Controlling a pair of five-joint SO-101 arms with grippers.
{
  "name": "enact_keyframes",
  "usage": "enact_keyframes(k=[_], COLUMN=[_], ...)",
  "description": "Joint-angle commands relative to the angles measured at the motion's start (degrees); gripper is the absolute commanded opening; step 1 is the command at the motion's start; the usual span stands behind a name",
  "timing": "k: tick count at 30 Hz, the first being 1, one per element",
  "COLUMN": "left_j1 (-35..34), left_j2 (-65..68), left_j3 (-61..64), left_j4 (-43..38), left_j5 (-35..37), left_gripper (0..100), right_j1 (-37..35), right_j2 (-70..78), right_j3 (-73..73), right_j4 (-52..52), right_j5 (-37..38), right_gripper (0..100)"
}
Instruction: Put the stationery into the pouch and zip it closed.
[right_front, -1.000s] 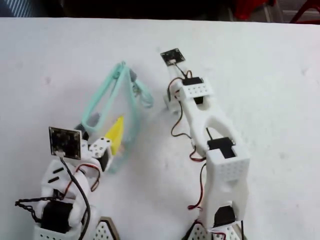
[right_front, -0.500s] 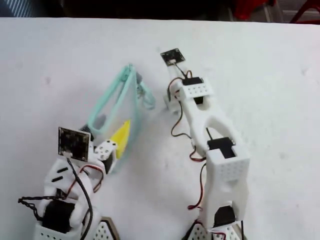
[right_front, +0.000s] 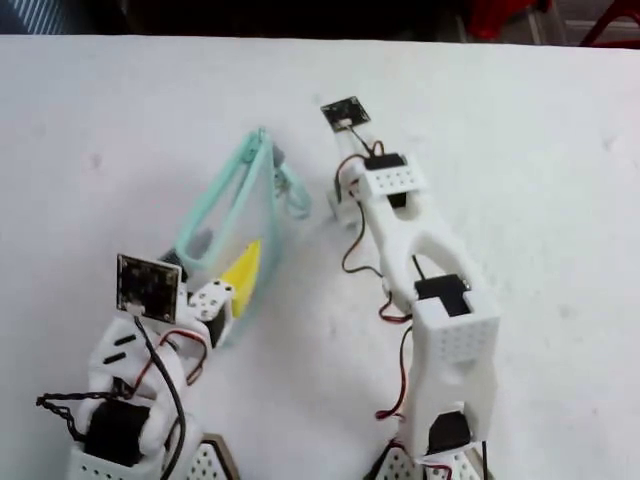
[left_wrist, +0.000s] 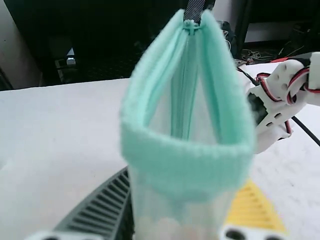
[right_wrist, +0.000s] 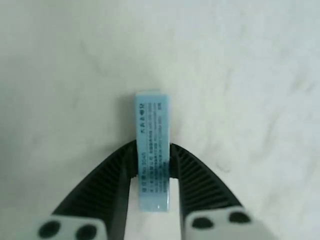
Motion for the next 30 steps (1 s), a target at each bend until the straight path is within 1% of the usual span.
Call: enact_keyframes(k=[1,14,23,27,30], left_j1=[0.7,0.6,0.7,0.8,0.8], left_j2=[-0.1,-0.1,-0.1,-0.1,-0.1], left_j3=[-0.6,-0.6,-0.5,-0.5,-0.5], left_j4=[-1.5,-1.5,-1.4,-1.4,-1.4], left_j5=[-0.7,-0.5,-0.4,-0.4,-0.4], left_gripper=[23,23,23,23,23], right_j1=[-0.4,-0.5,-0.6,-2.7,-6.5], right_j2=[-6.5,-32.7,-49.9,-55.6,-59.5], right_j3=[-3.1,-3.4,-3.3,-3.3,-3.3], right_j4=[5.5,13.1,15.5,16.0,18.5], right_j5=[0.5,0.5,0.5,0.5,0.5], right_gripper=[1.7,1.7,1.7,1.7,1.7])
